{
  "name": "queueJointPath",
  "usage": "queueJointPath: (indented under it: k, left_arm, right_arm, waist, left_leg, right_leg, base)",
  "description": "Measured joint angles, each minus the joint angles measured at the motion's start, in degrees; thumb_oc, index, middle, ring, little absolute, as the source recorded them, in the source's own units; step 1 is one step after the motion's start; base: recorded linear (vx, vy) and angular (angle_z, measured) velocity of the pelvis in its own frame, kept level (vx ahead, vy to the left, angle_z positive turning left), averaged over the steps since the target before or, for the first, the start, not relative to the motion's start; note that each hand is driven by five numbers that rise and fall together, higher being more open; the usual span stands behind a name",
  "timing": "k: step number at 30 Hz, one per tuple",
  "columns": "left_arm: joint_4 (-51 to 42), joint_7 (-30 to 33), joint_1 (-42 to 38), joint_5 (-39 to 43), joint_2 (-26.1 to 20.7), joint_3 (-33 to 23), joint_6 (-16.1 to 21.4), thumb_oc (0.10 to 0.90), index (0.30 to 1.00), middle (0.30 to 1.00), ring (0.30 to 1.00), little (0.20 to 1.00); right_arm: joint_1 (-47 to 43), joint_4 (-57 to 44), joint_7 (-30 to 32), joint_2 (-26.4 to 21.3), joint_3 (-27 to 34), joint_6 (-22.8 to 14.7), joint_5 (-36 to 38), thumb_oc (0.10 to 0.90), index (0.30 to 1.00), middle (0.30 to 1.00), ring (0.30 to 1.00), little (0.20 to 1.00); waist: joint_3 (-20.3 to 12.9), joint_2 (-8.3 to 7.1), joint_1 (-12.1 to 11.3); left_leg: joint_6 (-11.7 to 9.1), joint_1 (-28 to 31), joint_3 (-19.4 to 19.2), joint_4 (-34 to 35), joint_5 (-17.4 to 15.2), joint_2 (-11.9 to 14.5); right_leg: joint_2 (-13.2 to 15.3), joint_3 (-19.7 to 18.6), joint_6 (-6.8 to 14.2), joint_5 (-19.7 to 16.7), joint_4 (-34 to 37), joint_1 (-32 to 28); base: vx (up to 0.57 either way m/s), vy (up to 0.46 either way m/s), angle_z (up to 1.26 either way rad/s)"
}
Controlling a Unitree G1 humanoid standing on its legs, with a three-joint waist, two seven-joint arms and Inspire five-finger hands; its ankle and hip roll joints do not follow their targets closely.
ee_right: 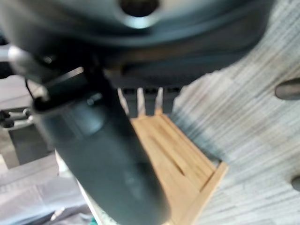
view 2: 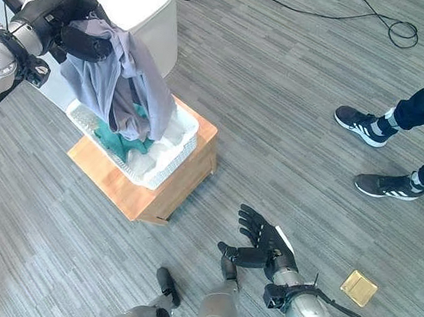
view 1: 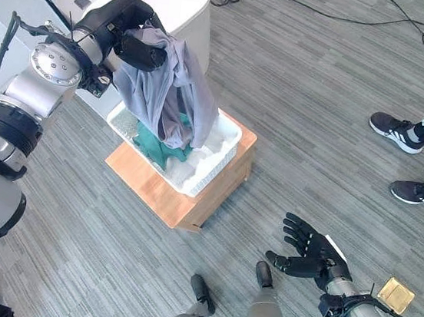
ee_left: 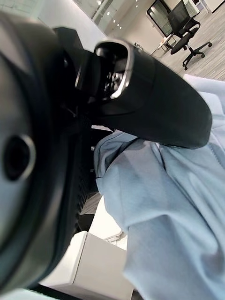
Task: Pick up bed clothes into laundry basket.
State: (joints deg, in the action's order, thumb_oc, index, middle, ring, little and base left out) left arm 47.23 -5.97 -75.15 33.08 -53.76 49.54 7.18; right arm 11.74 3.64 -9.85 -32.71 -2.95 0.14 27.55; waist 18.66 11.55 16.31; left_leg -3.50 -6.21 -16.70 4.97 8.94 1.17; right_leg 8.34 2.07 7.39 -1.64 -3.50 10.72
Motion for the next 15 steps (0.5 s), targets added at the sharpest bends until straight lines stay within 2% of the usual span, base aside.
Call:
queueJointPath:
  k: [15]
  left_arm:
    - [-0.21, -0.01, 0.0, -1.76, 0.09, 0.0, 0.0, 0.8, 0.9, 0.9, 0.9, 0.9]
  right_arm:
    - [0.44, 0.01, 0.0, 0.03, -0.07, 0.01, -0.06, 0.8, 0.9, 0.9, 0.9, 0.9]
  waist:
    - [0.0, 0.0, -0.34]
  left_leg:
    - [0.02, 0.66, 0.37, -0.01, 0.01, -0.1]
  right_leg:
    - [0.22, 1.03, 0.0, 0.0, 0.01, -1.2]
  base:
    - [0.0, 0.001, 0.03]
